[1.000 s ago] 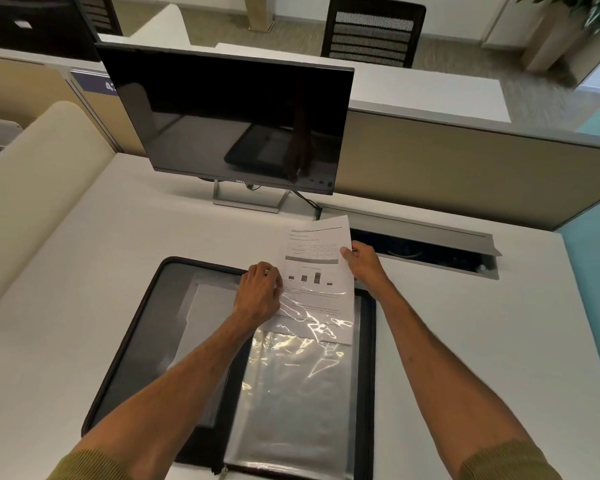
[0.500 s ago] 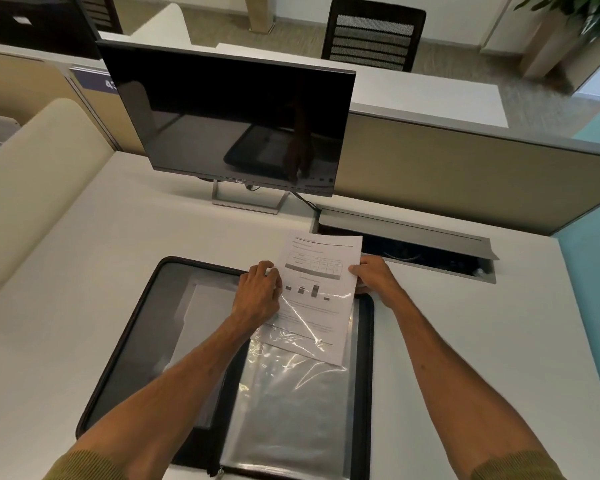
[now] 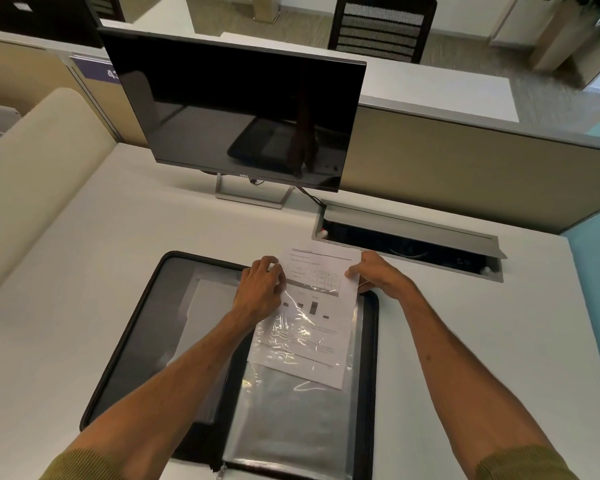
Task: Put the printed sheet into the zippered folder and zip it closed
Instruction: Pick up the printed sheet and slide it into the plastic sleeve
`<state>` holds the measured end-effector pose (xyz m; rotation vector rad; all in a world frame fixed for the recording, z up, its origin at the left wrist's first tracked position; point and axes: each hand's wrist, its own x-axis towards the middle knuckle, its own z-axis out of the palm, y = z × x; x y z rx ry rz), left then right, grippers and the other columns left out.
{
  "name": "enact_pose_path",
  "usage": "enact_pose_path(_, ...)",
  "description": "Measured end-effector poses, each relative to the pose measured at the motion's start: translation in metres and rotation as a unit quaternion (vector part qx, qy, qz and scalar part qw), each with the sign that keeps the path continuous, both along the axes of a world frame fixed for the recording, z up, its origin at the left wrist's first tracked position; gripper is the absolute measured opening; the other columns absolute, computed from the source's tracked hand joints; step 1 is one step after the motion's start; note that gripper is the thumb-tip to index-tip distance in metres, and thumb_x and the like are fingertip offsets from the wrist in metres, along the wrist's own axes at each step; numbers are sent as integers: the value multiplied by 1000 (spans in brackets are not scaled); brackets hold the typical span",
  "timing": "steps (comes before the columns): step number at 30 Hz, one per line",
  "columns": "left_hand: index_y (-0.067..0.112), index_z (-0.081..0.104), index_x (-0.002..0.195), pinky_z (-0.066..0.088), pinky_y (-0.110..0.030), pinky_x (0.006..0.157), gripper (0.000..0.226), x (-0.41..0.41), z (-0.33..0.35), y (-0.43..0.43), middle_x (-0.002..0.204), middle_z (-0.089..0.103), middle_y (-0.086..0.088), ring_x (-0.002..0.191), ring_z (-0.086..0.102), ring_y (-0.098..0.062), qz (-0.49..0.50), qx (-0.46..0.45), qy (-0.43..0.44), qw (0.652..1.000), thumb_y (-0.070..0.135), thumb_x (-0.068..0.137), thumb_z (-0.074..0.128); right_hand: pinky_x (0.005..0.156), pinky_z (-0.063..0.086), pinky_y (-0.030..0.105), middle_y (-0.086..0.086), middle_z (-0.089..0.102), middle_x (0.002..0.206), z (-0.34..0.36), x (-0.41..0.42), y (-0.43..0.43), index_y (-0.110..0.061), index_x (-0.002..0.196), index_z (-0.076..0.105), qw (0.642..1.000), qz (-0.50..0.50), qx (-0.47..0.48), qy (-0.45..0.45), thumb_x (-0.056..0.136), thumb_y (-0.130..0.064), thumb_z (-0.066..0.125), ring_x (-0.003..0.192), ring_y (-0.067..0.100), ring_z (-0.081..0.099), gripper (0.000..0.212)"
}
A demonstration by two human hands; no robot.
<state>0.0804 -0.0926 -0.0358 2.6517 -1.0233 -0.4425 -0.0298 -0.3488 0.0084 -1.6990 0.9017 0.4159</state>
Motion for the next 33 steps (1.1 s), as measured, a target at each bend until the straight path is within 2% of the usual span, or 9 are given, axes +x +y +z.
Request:
enact_pose_path(4, 17, 63, 128, 42, -44, 120, 25, 0, 1, 0, 158, 45, 0, 146, 46, -23, -3, 0, 2, 1000, 24, 104, 65, 96, 63, 46, 17, 67, 138, 5, 6, -2, -6, 138, 58, 998, 18, -41, -34, 102, -8, 67, 122, 34, 69, 38)
enact_pose_path(7, 17, 64, 127, 43, -43, 120, 25, 0, 3, 0, 159, 44, -1, 145, 47, -23, -4, -2, 2, 1000, 24, 104, 66, 105, 60, 48, 11, 63, 140, 7, 17, 5, -10, 134, 66, 988, 3, -124, -89, 103, -12, 67, 129, 32, 64, 31)
enact_pose_path(10, 16, 65, 125, 44, -44, 119, 23, 1, 4, 1, 158, 46, -2, 145, 48, -24, -2, -6, -1, 1000, 24, 104, 66, 112, 54, 41, 9, 60, 149, 6, 26, 10, -11, 133, 73, 981, 39, -169, -83, 103, -5, 65, 139, 29, 57, 32)
enact_pose_path(14, 15, 66, 124, 43, -44, 118, 22, 3, 5, 2, 160, 44, -2, 146, 47, -25, 4, -4, 1, 1000, 26, 105, 64, 103, 57, 37, 9, 66, 140, 10, 28, 10, -12, 126, 78, 980, 122, -135, -77, 97, 2, 68, 130, 26, 62, 34)
enact_pose_path(17, 16, 66, 124, 42, -45, 119, 22, 3, 4, 1, 160, 44, -2, 146, 47, -25, 6, -4, 4, 1000, 27, 105, 64, 104, 60, 44, 14, 73, 126, 13, 26, 5, -9, 121, 79, 977, 172, -115, -52, 92, 2, 73, 119, 28, 69, 32)
enact_pose_path(22, 18, 67, 125, 41, -45, 120, 22, 2, 2, -2, 162, 44, -1, 149, 45, -24, 3, 2, 1, 1000, 24, 105, 63, 109, 57, 46, 11, 78, 120, 11, 26, 7, -6, 120, 81, 949, 279, -147, -6, 94, -8, 77, 114, 30, 72, 26)
enact_pose_path(25, 17, 66, 128, 40, -43, 122, 24, 2, 1, -3, 160, 48, 1, 150, 43, -23, -7, -2, -2, 1000, 23, 106, 62, 107, 59, 43, 7, 79, 123, 10, 29, 16, -9, 122, 81, 946, 273, -171, -24, 97, -15, 75, 111, 24, 73, 26)
enact_pose_path(29, 17, 66, 127, 41, -40, 122, 23, 4, 1, -1, 152, 56, 3, 146, 46, -21, -26, -18, -3, 999, 21, 105, 62, 101, 62, 44, 8, 77, 113, 6, 31, 30, -14, 122, 78, 938, 273, -209, -48, 95, -2, 70, 108, 27, 72, 31)
enact_pose_path(33, 16, 68, 122, 43, -40, 122, 19, 6, 0, -1, 150, 57, 2, 144, 49, -20, -38, -28, -12, 999, 20, 105, 63, 101, 62, 45, 13, 79, 111, 6, 28, 31, -9, 117, 81, 941, 300, -153, -46, 94, 0, 72, 105, 31, 74, 26)
